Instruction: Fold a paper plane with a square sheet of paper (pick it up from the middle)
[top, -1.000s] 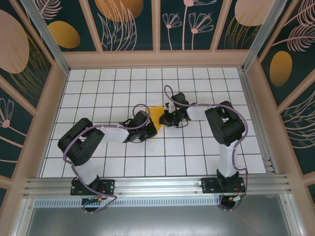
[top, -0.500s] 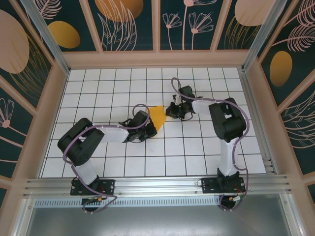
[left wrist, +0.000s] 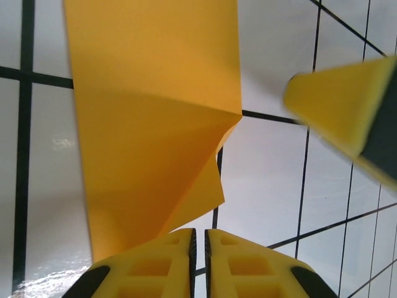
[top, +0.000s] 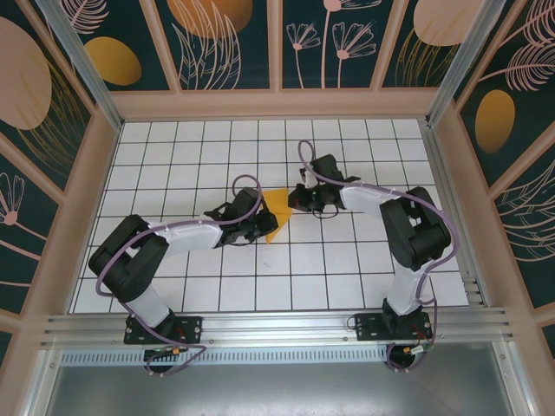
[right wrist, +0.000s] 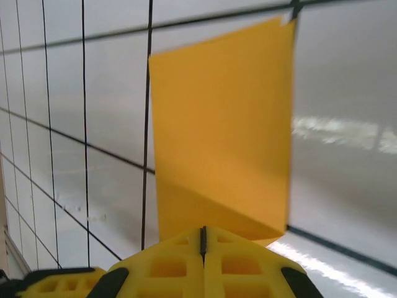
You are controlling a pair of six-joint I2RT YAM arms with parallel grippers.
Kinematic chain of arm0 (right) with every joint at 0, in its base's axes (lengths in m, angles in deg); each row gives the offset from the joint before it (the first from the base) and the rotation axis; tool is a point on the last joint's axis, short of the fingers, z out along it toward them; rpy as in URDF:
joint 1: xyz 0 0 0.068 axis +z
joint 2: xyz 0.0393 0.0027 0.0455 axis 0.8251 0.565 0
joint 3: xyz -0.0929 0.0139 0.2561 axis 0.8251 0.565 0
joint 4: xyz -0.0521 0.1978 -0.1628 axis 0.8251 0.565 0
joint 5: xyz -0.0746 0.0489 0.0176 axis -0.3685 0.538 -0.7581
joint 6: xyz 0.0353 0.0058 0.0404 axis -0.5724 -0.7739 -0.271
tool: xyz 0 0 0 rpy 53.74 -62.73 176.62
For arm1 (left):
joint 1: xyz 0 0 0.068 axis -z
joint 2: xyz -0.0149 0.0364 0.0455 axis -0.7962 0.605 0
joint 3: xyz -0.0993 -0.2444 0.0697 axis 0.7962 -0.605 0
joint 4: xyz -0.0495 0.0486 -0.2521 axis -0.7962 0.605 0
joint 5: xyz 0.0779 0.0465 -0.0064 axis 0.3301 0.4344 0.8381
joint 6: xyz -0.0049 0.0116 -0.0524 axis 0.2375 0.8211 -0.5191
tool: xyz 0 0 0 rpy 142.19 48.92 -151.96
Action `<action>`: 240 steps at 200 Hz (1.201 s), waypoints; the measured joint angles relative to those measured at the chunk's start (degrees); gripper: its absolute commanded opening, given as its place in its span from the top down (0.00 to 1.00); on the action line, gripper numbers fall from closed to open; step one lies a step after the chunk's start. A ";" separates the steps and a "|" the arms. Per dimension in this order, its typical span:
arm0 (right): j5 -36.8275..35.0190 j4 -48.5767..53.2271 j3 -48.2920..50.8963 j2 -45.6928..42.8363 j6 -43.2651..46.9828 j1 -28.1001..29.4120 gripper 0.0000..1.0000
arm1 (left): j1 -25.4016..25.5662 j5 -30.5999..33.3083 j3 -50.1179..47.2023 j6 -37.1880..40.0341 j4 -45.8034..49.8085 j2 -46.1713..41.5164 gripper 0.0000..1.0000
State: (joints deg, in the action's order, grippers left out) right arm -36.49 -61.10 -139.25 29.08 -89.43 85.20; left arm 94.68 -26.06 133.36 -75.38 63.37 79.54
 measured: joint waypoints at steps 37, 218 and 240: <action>0.68 -0.81 -0.02 1.90 -0.46 3.32 1.00 | 0.00 1.16 -0.07 -0.31 -0.02 0.02 0.87; -7.39 5.70 -18.38 16.63 1.53 1.57 0.99 | -0.02 2.23 1.11 1.73 1.09 6.25 0.86; -7.80 6.25 -18.43 16.61 1.49 0.90 0.99 | -0.02 2.03 1.38 2.64 1.40 6.25 0.84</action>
State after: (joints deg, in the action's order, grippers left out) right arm -44.30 -54.85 -157.67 45.69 -87.94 86.10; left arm 94.66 -24.03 134.74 -72.74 64.77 85.79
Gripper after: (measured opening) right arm 0.042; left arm 0.150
